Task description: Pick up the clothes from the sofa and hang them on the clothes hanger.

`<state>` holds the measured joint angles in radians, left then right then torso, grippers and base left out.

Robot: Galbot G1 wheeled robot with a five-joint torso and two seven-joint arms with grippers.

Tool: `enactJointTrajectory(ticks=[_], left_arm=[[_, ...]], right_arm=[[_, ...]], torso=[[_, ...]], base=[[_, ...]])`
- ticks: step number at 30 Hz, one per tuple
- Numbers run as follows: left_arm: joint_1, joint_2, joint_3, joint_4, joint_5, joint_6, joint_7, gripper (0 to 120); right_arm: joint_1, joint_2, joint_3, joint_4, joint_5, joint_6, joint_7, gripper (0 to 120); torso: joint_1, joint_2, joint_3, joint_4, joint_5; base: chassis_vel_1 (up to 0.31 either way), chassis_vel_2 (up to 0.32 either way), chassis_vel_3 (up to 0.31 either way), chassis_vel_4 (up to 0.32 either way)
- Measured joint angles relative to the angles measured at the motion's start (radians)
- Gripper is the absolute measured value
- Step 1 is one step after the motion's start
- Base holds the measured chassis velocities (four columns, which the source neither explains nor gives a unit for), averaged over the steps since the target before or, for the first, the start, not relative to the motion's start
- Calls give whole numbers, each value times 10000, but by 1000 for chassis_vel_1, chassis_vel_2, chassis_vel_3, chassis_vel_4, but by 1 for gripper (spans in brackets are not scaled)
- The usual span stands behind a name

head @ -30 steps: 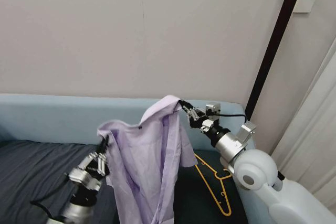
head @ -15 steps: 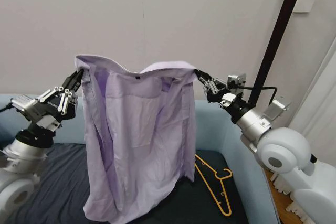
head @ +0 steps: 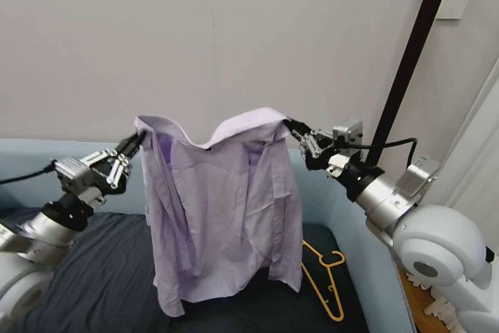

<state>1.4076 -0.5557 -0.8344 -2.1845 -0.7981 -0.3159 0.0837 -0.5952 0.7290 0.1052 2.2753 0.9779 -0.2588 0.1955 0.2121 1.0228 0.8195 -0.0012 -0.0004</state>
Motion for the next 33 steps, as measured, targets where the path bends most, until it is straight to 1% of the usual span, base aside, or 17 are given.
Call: enactJointTrajectory(ticks=[1, 4, 5, 6, 7, 9, 12, 14, 16, 20, 22, 24, 25, 27, 29, 30, 33], left_arm=[[37, 65, -11, -10, -38, 51, -35, 0], [54, 634, -86, 298, 87, 348, 97, 0], [-203, 968, -225, 307, -434, 529, -284, 0], [-203, 968, -225, 307, -434, 529, -284, 0], [-388, 1356, -412, 186, -1010, 718, -757, 0], [-411, 1993, -969, 111, -1476, 795, -779, 0], [-381, 2168, -1099, 93, -1539, 784, -688, 0], [-377, 2306, -1157, -30, -1646, 814, -660, 0], [-479, 2322, -1294, -199, -1870, 937, -651, 0], [-637, 2244, -1483, -366, -2167, 1087, -721, 0], [-314, 1980, -1365, -238, -1499, 1159, -636, 0], [-299, 1928, -1338, -193, -1389, 1159, -597, 0], [-341, 1766, -1305, -130, -1280, 1170, -547, 0], [-228, 1560, -1282, -202, -1313, 1269, -718, 0], [-184, 1546, -1244, -198, -1230, 1298, -711, 0], [-97, 1456, -1149, -113, -772, 1347, -546, 0], [-49, 1293, -1126, -161, -549, 1741, -633, 0]], right_arm=[[18, -12, 10, -39, 0, 15, 4, 0], [114, -161, 53, -361, -442, 156, 171, 0], [227, -185, 77, -466, -515, 157, 371, 0], [227, -185, 77, -466, -515, 157, 371, 0], [356, -232, 92, -617, -654, 158, 477, 0], [657, -324, 92, -849, -998, 380, 348, 0], [874, -320, 59, -918, -1024, 623, 175, 0], [1224, -253, -103, -1045, -1078, 1210, -108, 0], [1463, -174, -192, -1096, -1101, 1580, -214, 0], [1569, -93, -152, -1099, -1108, 1682, -186, 0], [1259, -146, -90, -997, -1281, 1150, 204, 0], [1212, -154, -96, -985, -1310, 1096, 267, 0], [1065, -149, -122, -930, -1430, 903, 517, 0], [1013, -58, -166, -842, -1427, 431, 1010, 0], [995, -64, -174, -817, -1408, 327, 1126, 0], [942, -116, -235, -725, -1302, -157, 1662, 0], [873, -217, -332, -531, -1006, -1331, 2475, 0]], torso=[[0, 0, 0, 0, 3], [0, -1, 1, 0, -9], [0, -1, 2, 0, -4], [0, -1, 2, 0, -4], [0, -1, 2, -2, -5], [0, 0, 2, -3, 2], [0, 0, 2, -2, -2], [0, -1, 2, 2, -6], [0, -1, 2, 2, -7], [0, 0, 0, 1, 2], [-1, 0, 1, 0, -6], [0, -1, 1, 0, -8], [0, -2, 2, -3, -10], [0, 0, 0, 2, 1], [0, 0, 1, 2, 1], [0, 0, 2, 1, -10], [0, 0, 0, -1, 4]], base=[[0, 0, 0, 0], [0, 0, 0, 0], [0, 0, 0, 0], [0, 0, 0, 0], [0, 0, 0, 0], [0, 0, 0, 0], [0, 0, 0, 0], [0, 0, 0, 0], [0, 0, 0, 0], [0, 0, 0, 0], [0, 0, 0, 0], [0, 0, 0, 0], [0, 0, 0, 0], [0, 0, 0, 0], [0, 0, 0, 0], [0, 0, 0, 0], [0, 0, 0, 0]])
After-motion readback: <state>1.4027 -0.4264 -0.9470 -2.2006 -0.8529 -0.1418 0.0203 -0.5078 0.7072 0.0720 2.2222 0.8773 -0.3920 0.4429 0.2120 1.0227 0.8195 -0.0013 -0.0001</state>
